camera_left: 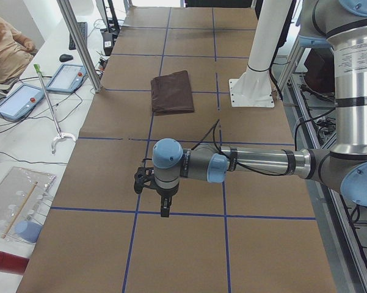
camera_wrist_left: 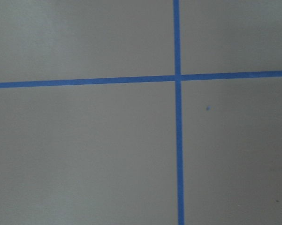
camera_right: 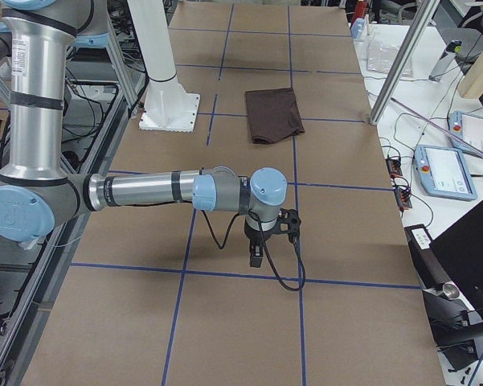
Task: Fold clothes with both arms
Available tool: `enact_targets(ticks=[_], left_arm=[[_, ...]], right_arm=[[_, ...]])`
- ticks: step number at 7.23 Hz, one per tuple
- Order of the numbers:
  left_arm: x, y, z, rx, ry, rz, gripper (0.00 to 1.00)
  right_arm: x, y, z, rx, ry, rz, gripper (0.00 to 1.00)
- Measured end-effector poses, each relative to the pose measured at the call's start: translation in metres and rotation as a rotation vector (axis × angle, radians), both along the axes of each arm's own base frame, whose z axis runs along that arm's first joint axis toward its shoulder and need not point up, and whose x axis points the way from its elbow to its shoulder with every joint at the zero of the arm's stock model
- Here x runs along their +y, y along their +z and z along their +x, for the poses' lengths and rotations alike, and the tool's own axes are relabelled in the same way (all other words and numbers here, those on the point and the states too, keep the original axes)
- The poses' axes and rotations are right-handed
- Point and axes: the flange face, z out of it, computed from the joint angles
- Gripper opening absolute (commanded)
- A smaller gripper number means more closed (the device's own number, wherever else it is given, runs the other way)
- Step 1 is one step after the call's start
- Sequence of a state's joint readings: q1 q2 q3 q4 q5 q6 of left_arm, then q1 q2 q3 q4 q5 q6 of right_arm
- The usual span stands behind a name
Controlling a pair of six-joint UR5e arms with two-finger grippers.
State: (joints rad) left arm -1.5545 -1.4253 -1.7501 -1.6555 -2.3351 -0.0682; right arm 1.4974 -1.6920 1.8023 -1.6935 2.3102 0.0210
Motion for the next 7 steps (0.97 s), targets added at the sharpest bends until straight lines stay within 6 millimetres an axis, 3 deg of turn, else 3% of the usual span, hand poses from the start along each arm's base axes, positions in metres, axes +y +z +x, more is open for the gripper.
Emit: enact_targets(ticks=[7], left_arm=[[-0.0034, -0.0046, 0.0013, 0.014, 0.002, 0.009, 1.0]], right_arm=[[-0.0013, -0.0021, -0.0006, -0.006, -0.002, 0.005, 1.0]])
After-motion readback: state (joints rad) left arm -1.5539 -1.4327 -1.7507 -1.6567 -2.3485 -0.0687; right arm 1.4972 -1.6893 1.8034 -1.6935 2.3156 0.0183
